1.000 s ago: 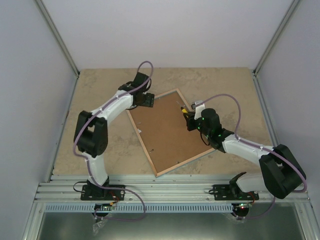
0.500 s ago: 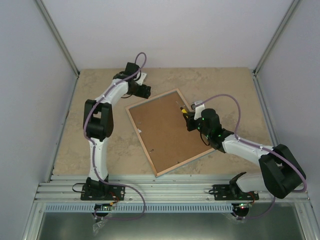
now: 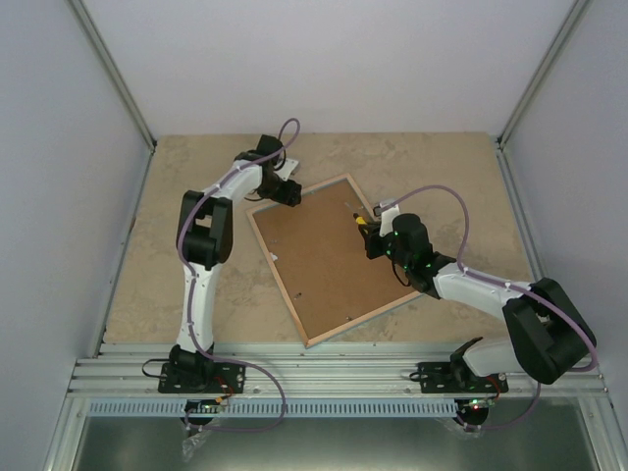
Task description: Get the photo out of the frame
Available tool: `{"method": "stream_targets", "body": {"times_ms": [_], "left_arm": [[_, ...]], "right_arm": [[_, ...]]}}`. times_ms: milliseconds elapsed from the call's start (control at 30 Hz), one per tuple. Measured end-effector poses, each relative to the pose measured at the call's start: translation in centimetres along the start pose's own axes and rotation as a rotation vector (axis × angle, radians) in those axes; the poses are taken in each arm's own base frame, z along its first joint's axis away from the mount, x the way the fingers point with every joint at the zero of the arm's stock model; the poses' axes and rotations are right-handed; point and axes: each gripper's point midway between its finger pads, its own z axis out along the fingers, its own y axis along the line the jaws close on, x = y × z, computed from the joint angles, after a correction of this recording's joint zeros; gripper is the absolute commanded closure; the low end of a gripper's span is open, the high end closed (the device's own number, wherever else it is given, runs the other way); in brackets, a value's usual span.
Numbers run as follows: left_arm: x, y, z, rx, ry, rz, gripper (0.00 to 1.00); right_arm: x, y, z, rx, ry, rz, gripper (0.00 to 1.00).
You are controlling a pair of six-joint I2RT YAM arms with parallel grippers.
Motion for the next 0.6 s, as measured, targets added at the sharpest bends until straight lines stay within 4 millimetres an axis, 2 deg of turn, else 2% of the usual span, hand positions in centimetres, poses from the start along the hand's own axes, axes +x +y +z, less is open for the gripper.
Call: {"method": "stream_targets", "body": {"times_ms": [433,600], "left_arm": [[0.3,0.7,-0.2,-0.037,-0.006,0.004,0.71],[1.9,0.4,-0.8,-0.051,0.02,-0.033,0.77]], "right_arm": [[0.4,0.3,0.2,-0.018,0.016,-0.001,0.99],[0.5,0.4,0.2,-0.027,0.019,-0.001,1.0]]}}
